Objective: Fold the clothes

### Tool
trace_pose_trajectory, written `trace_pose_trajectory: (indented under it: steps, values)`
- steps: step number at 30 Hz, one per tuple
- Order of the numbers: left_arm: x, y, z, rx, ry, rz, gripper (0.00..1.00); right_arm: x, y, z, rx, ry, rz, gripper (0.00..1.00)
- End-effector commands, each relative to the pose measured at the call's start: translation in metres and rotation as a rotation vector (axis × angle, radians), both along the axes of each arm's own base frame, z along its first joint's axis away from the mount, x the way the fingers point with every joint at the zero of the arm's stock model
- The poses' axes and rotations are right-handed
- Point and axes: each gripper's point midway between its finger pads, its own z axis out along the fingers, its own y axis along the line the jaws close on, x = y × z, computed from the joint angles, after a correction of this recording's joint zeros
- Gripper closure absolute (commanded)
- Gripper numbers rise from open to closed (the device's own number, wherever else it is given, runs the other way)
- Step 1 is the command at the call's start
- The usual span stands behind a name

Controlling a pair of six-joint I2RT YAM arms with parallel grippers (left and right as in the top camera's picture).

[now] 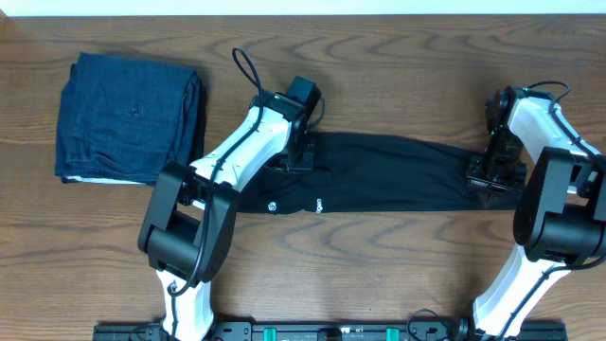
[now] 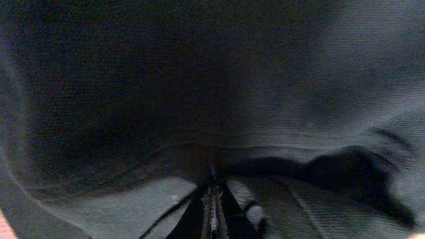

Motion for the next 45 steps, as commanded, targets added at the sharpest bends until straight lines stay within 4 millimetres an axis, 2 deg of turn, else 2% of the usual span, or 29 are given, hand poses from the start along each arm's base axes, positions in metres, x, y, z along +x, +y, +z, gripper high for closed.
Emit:
trace_pose_trajectory:
  steps: [1, 3, 5, 8, 11, 14, 16, 19, 23, 31, 36, 38, 41, 45]
  values:
    - [-0.005, 0.012, -0.009, 0.048, 0.016, 0.009, 0.94, -0.005, -0.017, 0.005, -0.125, -0.003, -0.033, 0.99]
    - [-0.008, 0.013, -0.012, 0.051, 0.024, 0.008, 0.94, -0.005, -0.018, 0.003, -0.118, -0.009, -0.052, 0.99]
    - [-0.01, 0.014, -0.012, 0.055, 0.03, 0.008, 0.94, 0.0, 0.002, 0.002, 0.028, -0.024, -0.017, 0.99]
    - [-0.009, 0.014, -0.011, 0.054, 0.028, 0.009, 0.94, 0.013, 0.024, 0.016, 0.187, -0.075, 0.019, 0.99]
    - [-0.009, 0.014, -0.011, 0.053, 0.028, 0.01, 0.94, 0.03, 0.023, 0.039, 0.187, -0.153, 0.028, 0.99]
    - [-0.009, 0.014, -0.011, 0.053, 0.029, 0.01, 0.94, 0.047, 0.02, 0.052, 0.167, -0.25, 0.038, 0.99]
    - [-0.009, 0.014, -0.011, 0.053, 0.029, 0.01, 0.94, 0.052, 0.017, 0.05, 0.154, -0.275, 0.042, 0.99]
    - [-0.009, 0.014, -0.011, 0.053, 0.029, 0.01, 0.94, 0.061, 0.014, 0.036, 0.137, -0.318, 0.048, 0.99]
    - [-0.01, 0.015, -0.011, 0.055, 0.032, 0.009, 0.94, 0.053, 0.004, 0.016, 0.08, -0.305, 0.056, 0.99]
    - [-0.01, 0.015, -0.011, 0.055, 0.033, 0.01, 0.94, 0.029, -0.014, -0.007, 0.023, -0.26, -0.018, 0.99]
    - [-0.01, 0.015, -0.011, 0.055, 0.033, 0.009, 0.94, 0.015, -0.034, -0.025, -0.013, -0.264, -0.089, 0.99]
    - [-0.01, 0.015, -0.011, 0.055, 0.033, 0.009, 0.94, 0.008, -0.047, -0.031, -0.052, -0.262, -0.11, 0.99]
    - [-0.012, 0.015, -0.011, 0.058, 0.038, 0.009, 0.94, 0.007, -0.061, -0.028, -0.071, -0.277, -0.173, 0.99]
    - [-0.011, 0.015, -0.011, 0.057, 0.036, 0.009, 0.94, 0.016, -0.062, -0.019, 0.004, -0.32, -0.239, 0.99]
